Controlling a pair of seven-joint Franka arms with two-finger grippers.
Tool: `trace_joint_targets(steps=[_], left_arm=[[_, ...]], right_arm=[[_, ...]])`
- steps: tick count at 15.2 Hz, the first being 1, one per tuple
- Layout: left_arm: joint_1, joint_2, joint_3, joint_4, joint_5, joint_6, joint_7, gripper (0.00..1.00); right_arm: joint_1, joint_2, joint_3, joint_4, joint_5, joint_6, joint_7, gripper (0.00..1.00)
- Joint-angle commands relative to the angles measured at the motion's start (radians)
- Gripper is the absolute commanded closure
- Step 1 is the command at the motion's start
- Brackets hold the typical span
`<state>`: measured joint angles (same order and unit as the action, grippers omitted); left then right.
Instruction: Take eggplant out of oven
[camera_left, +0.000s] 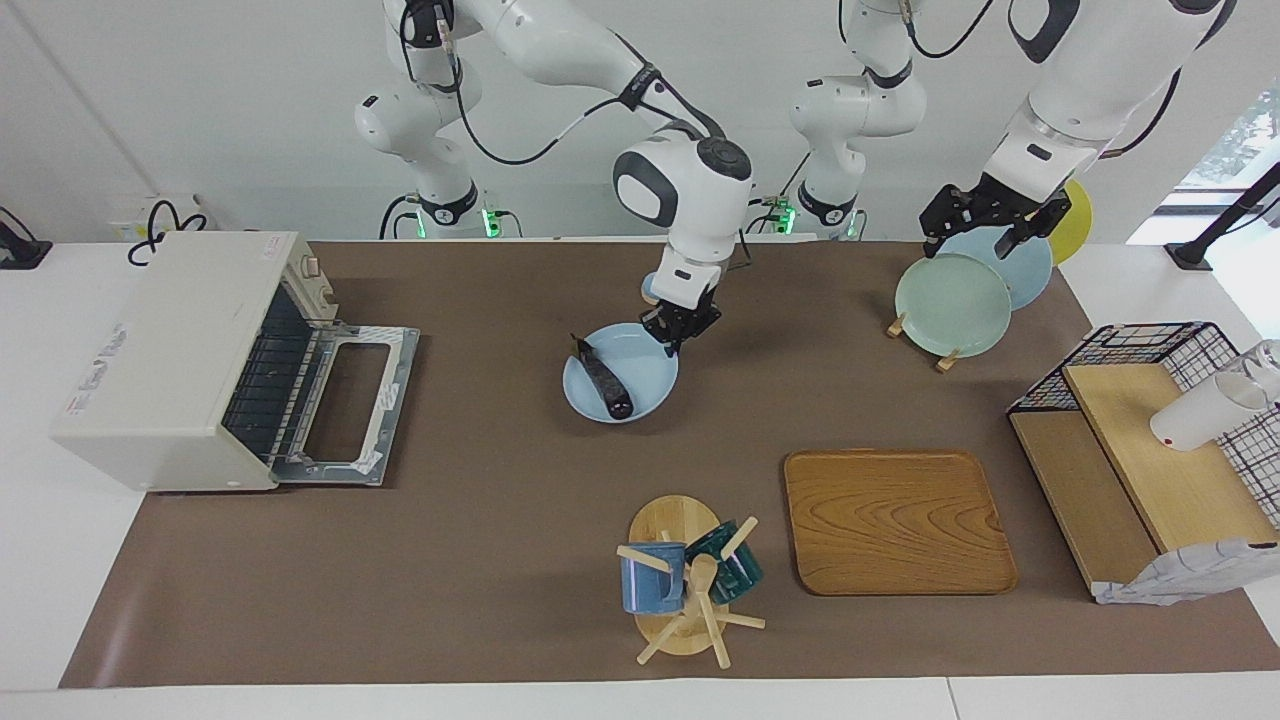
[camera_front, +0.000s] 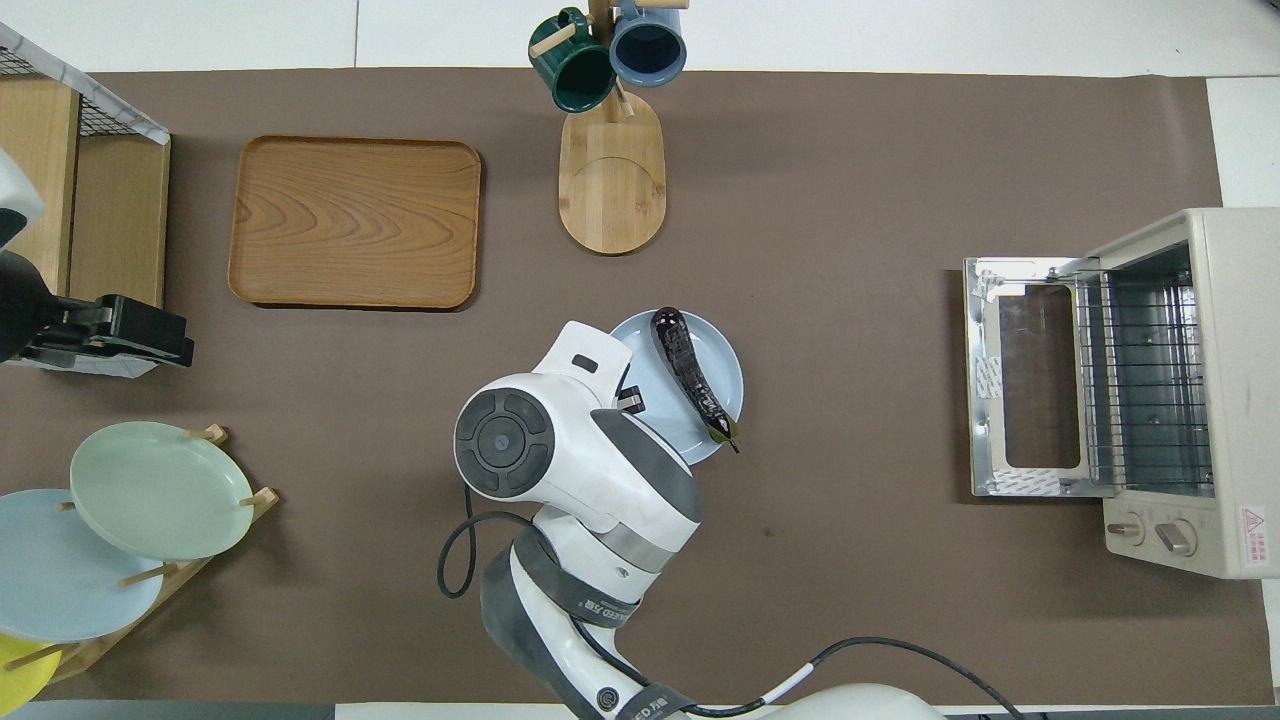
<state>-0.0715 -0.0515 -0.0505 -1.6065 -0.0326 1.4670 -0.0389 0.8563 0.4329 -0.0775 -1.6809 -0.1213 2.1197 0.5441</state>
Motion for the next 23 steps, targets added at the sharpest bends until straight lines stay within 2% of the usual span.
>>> trace_joint_targets(steps=[1, 3, 4, 6, 7, 8, 9, 11, 12, 14, 15, 16, 18, 23], left_arm=[[0.001, -0.014, 0.003, -0.009, -0.009, -0.007, -0.007, 0.0], [0.001, -0.014, 0.003, -0.009, -0.009, -0.007, -0.007, 0.0], [0.001, -0.014, 0.003, -0.009, -0.009, -0.007, -0.007, 0.0], [0.001, -0.014, 0.003, -0.009, -0.009, -0.007, -0.007, 0.0], [0.001, -0.014, 0.003, -0.009, -0.009, -0.007, -0.007, 0.0], [0.001, -0.014, 0.003, -0.009, -0.009, -0.007, -0.007, 0.0], [0.001, -0.014, 0.003, -0.009, -0.009, -0.007, -0.009, 0.0], [0.001, -0.014, 0.003, -0.009, -0.009, -0.007, -0.009, 0.0], [0.001, -0.014, 0.003, -0.009, -0.009, -0.007, -0.007, 0.0], [0.001, -0.014, 0.003, -0.009, -0.009, -0.007, -0.007, 0.0], [0.001, -0.014, 0.003, -0.009, -0.009, -0.007, -0.007, 0.0], [0.001, -0.014, 0.003, -0.009, -0.009, -0.007, -0.007, 0.0], [0.001, -0.014, 0.003, -0.009, -0.009, -0.007, -0.007, 0.0], [0.001, -0.014, 0.003, -0.009, -0.009, -0.007, -0.007, 0.0]], right_arm=[[0.007, 0.015, 0.004, -0.066, 0.026, 0.123, 0.019, 1.0], [-0.002, 0.017, 0.005, -0.065, 0.026, 0.149, 0.016, 1.0], [0.003, 0.018, 0.007, -0.062, 0.034, 0.175, 0.016, 0.96], [-0.008, 0.023, 0.01, -0.022, 0.087, 0.184, 0.008, 0.73], [-0.011, 0.029, 0.01, 0.012, 0.089, 0.172, 0.004, 0.58], [-0.014, 0.026, 0.01, 0.026, 0.092, 0.163, 0.0, 0.58], [-0.017, 0.014, 0.005, 0.03, 0.092, 0.122, 0.0, 0.58], [-0.08, -0.061, 0.004, 0.013, 0.091, 0.033, -0.05, 0.6], [-0.112, -0.094, 0.001, 0.007, 0.089, -0.039, -0.099, 0.68], [-0.224, -0.198, 0.001, -0.063, 0.078, -0.188, -0.23, 1.0], [-0.277, -0.256, 0.001, -0.127, 0.077, -0.205, -0.286, 1.0], [-0.327, -0.3, -0.001, -0.205, 0.075, -0.199, -0.329, 1.0], [-0.384, -0.341, -0.001, -0.319, 0.042, -0.157, -0.339, 1.0], [-0.557, -0.385, 0.001, -0.555, -0.017, 0.116, -0.407, 1.0]])
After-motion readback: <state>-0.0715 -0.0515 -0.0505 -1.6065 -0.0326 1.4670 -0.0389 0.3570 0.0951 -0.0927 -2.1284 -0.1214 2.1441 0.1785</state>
